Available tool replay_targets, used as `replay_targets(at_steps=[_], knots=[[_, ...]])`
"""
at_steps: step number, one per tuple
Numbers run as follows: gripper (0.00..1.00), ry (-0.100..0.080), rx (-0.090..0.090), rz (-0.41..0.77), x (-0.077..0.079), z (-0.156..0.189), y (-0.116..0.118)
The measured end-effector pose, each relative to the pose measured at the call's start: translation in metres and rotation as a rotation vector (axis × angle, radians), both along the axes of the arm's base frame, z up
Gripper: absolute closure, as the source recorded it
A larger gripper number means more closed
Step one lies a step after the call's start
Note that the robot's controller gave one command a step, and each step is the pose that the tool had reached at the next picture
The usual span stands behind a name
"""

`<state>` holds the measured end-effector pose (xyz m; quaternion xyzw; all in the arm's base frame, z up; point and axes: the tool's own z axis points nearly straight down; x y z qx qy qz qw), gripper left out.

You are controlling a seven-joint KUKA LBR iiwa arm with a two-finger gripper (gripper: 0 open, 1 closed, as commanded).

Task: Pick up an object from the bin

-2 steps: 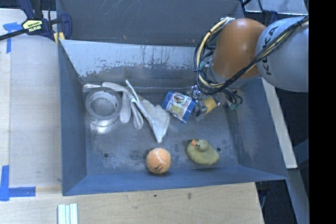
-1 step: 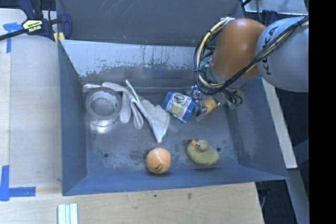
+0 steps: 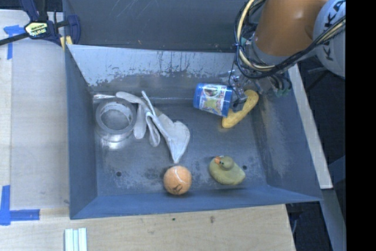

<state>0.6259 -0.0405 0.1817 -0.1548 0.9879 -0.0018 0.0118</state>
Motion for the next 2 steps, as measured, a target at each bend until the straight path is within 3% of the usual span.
replay_targets(at_steps=[1, 2], knots=[[1.0, 0.0, 0.0, 0.0, 0.0, 0.0, 0.0], [1.0, -0.005, 0.001, -0.043, -0.002, 0.136, 0.004]])
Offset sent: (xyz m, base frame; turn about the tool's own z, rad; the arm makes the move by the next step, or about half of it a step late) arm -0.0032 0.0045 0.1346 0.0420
